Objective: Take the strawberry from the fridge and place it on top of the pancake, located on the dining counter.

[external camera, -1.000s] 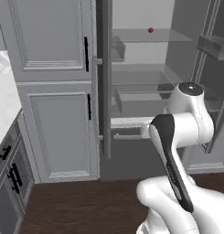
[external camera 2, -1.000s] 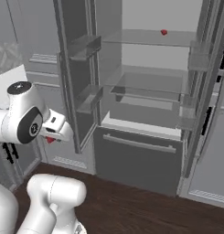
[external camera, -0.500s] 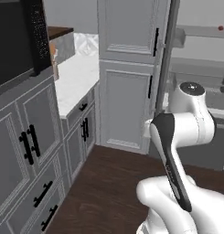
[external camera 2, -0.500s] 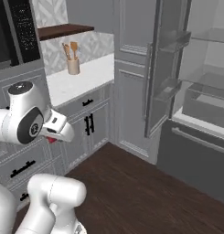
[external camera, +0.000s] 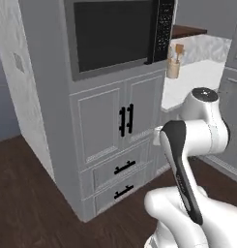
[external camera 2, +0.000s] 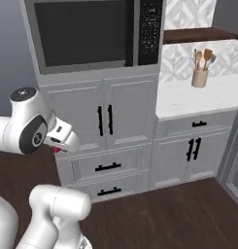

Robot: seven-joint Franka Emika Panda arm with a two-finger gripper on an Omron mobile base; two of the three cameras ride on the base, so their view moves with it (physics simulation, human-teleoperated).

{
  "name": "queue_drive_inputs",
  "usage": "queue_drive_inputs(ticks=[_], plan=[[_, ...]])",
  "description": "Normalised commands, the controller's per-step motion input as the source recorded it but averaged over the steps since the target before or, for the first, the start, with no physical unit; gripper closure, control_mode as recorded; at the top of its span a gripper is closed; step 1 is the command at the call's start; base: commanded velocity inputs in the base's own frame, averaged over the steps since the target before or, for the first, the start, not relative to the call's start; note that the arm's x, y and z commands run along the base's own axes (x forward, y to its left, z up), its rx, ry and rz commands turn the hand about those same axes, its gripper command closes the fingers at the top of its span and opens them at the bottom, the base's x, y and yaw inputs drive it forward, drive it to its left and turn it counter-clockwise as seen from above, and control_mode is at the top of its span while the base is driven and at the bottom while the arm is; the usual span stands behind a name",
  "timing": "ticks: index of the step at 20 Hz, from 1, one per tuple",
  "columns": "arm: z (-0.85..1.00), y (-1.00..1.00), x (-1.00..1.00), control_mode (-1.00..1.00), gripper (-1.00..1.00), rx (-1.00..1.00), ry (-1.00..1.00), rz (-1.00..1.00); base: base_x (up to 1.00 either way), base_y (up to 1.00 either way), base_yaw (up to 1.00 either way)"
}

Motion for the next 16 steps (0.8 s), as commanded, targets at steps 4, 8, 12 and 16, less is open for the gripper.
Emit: queue_drive_inputs(ticks=[4, 8, 12, 16], plan=[[0.00, 0.00, 0.00, 1.00, 1.00, 0.00, 0.00, 0.00, 0.00, 0.57, 0.97], [0.00, 0.00, 0.00, 1.00, 1.00, 0.00, 0.00, 0.00, 0.00, 0.61, 0.98], [0.00, 0.00, 0.00, 1.00, 1.00, 0.00, 0.00, 0.00, -0.04, 0.81, 0.91], [0.00, 0.00, 0.00, 1.00, 1.00, 0.00, 0.00, 0.00, 0.16, 1.00, 0.41]])
